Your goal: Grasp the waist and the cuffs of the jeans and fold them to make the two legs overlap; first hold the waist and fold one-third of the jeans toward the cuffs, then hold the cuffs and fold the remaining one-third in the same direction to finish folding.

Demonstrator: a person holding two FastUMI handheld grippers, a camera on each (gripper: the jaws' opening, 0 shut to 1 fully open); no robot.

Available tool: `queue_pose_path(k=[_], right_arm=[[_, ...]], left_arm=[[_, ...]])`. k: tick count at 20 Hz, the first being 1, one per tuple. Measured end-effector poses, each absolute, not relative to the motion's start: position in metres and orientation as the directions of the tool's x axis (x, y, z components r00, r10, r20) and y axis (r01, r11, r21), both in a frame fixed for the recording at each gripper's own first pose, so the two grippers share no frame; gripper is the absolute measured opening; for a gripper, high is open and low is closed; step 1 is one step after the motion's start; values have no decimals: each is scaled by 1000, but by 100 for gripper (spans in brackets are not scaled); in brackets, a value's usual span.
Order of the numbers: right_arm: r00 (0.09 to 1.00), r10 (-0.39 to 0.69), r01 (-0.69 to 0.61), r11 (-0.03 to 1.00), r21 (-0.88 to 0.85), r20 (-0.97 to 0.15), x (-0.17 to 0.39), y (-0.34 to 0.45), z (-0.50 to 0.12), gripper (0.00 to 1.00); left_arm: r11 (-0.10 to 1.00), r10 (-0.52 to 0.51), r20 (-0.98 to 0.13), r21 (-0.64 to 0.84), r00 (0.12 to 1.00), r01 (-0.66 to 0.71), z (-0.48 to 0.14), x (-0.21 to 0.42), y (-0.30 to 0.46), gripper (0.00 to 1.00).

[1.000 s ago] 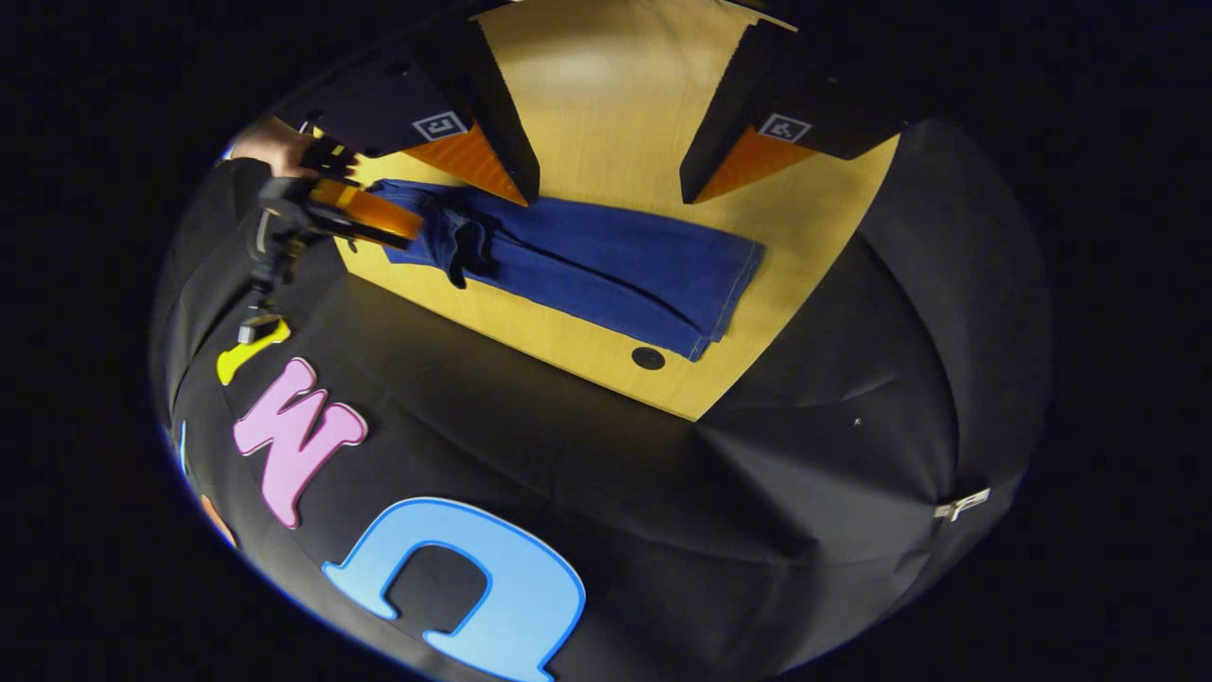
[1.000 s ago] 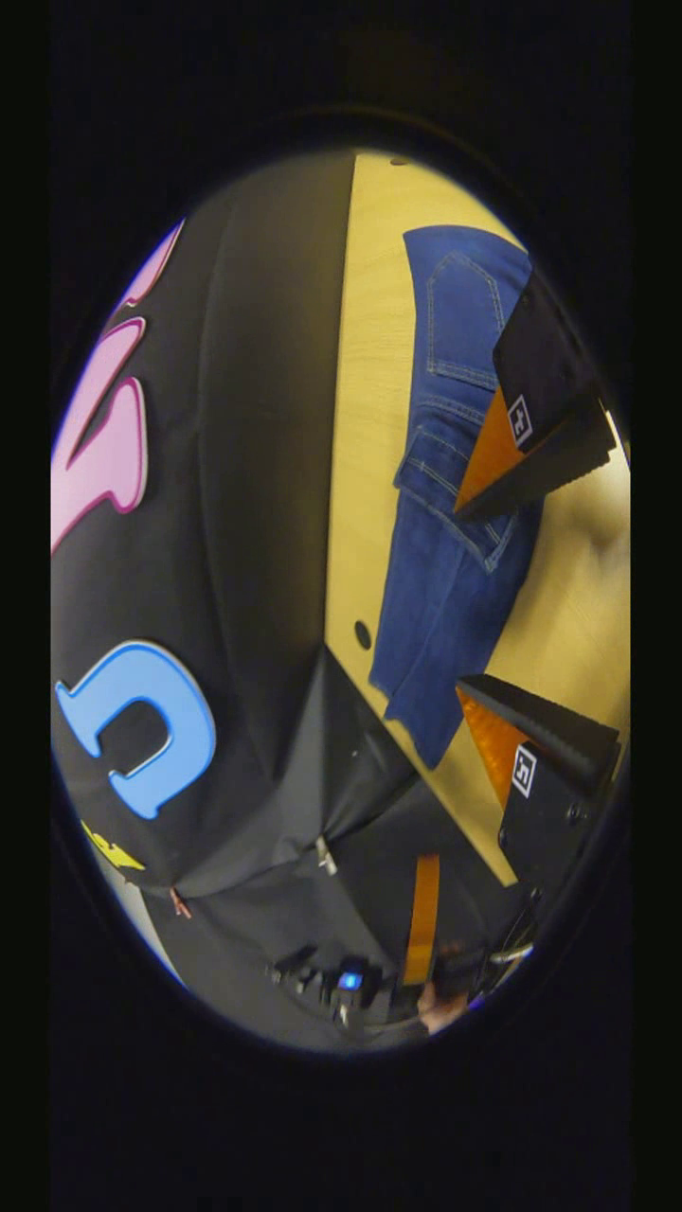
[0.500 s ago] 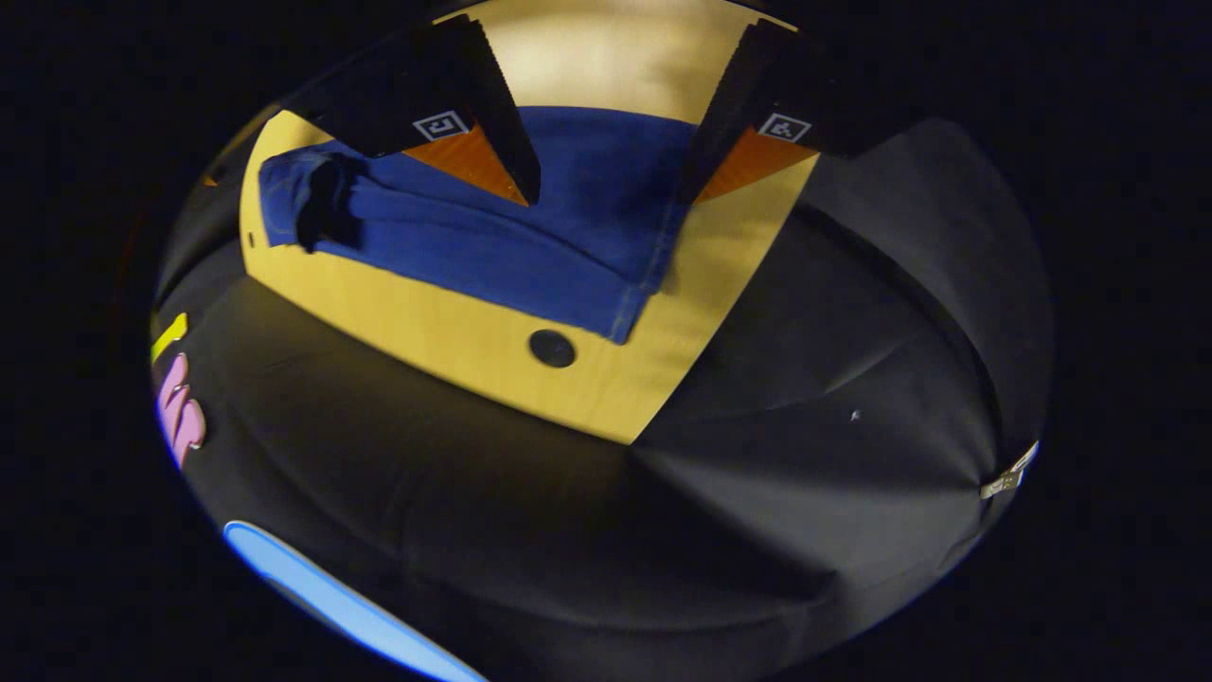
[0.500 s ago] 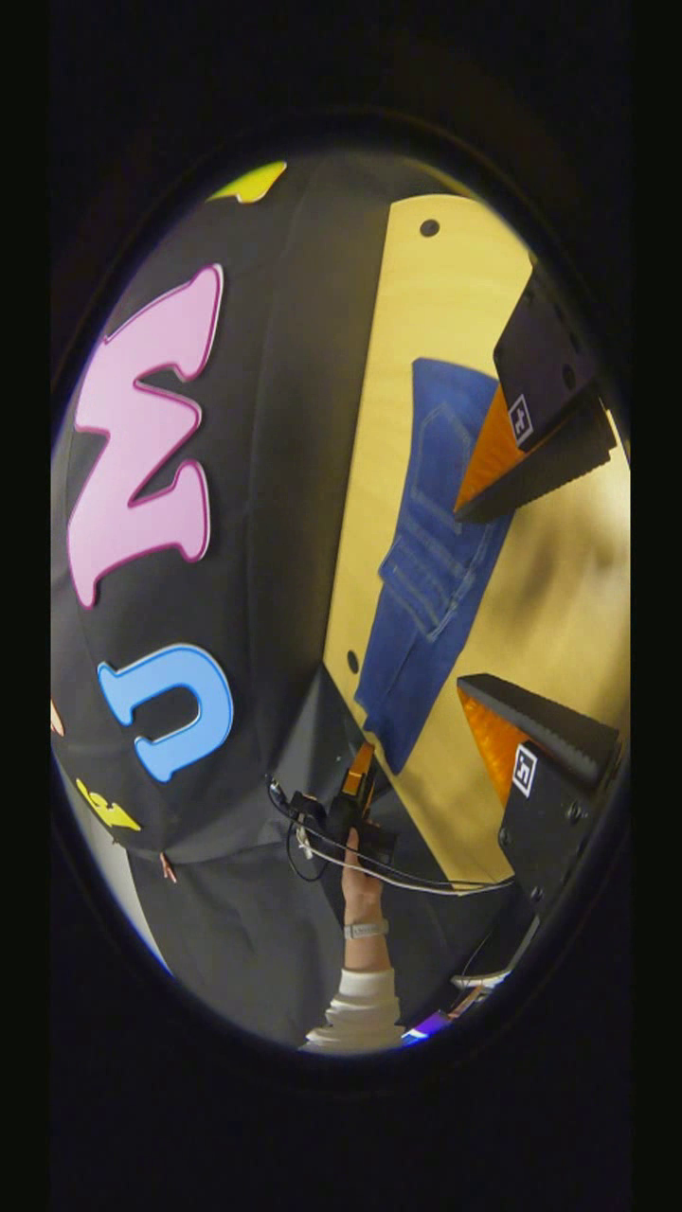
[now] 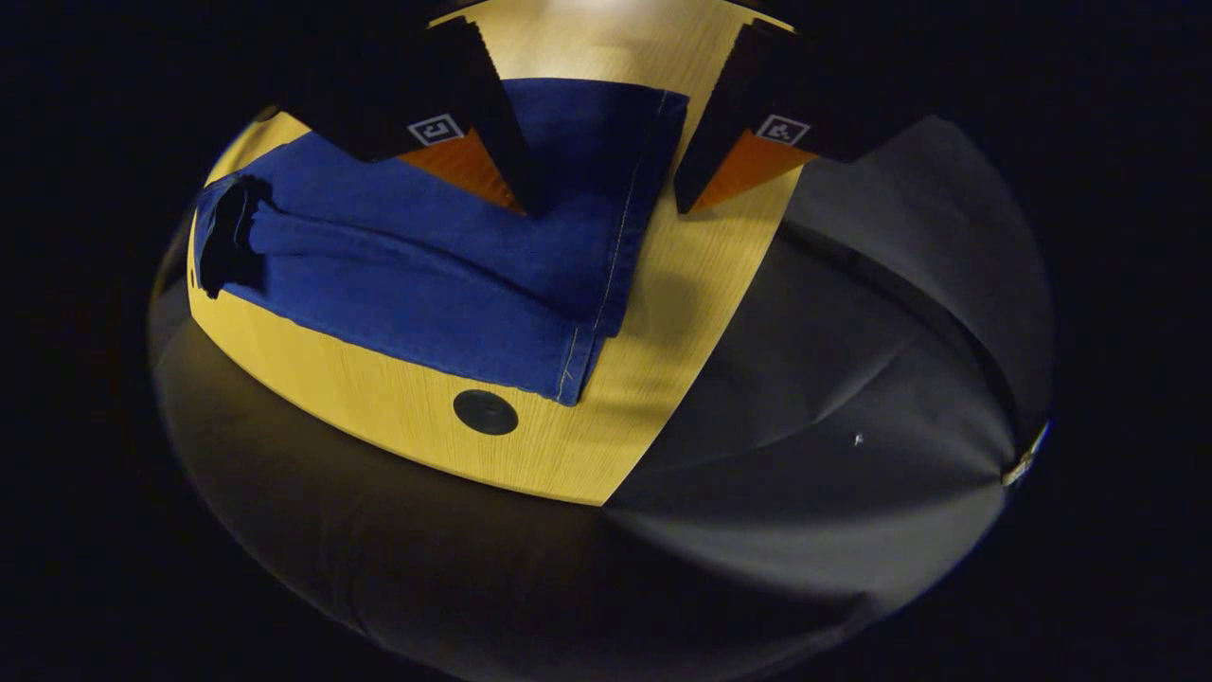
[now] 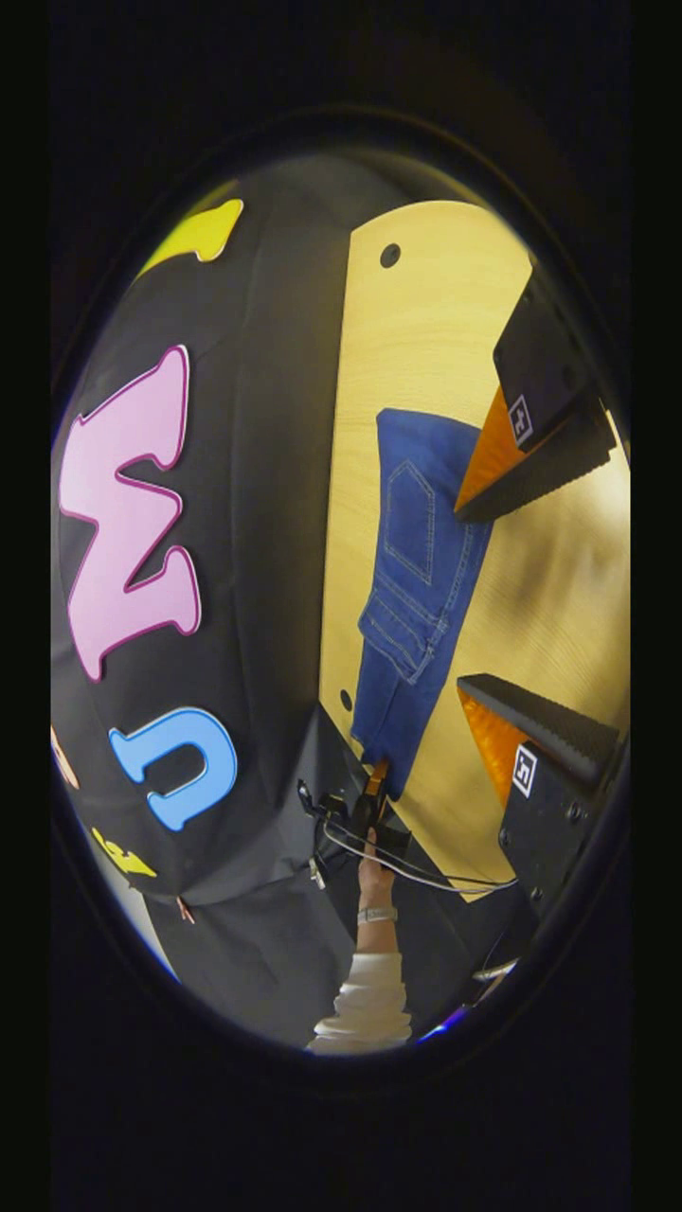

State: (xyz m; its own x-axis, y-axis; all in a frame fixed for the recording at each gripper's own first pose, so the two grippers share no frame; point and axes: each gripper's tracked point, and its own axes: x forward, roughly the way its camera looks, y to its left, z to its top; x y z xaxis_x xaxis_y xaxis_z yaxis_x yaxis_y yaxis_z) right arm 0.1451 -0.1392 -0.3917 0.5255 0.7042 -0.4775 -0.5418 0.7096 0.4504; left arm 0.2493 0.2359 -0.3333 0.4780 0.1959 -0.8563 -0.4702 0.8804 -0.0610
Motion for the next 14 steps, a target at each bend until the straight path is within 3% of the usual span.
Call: queue_pose_path(k=[1,5,7,10,12,14], right_arm=[[541,693,-532,721,444,-477,150,-140,-392,98],[546,700,-528,715,459,-461,143,-139,-380,98],[548,691,-538,723,434,-471,143,-140,-383,98],[565,679,-524,734,431,-469,146,-143,-378,98],[576,678,-512,735,445,-457,147,-144,-377,98],[586,674,-500,737,454,-450,148,-146,-374,98]], left_arm=[[884,181,-857,-74,483,-463,-333,253,234,96],[888,152,-852,-105,501,-448,-332,258,213,28],[868,150,-863,-118,483,-481,-334,259,212,19],[876,112,-877,-134,467,-463,-332,255,207,16],[864,104,-866,-165,489,-475,-319,262,210,7],[875,114,-839,-168,532,-454,-302,266,214,6]])
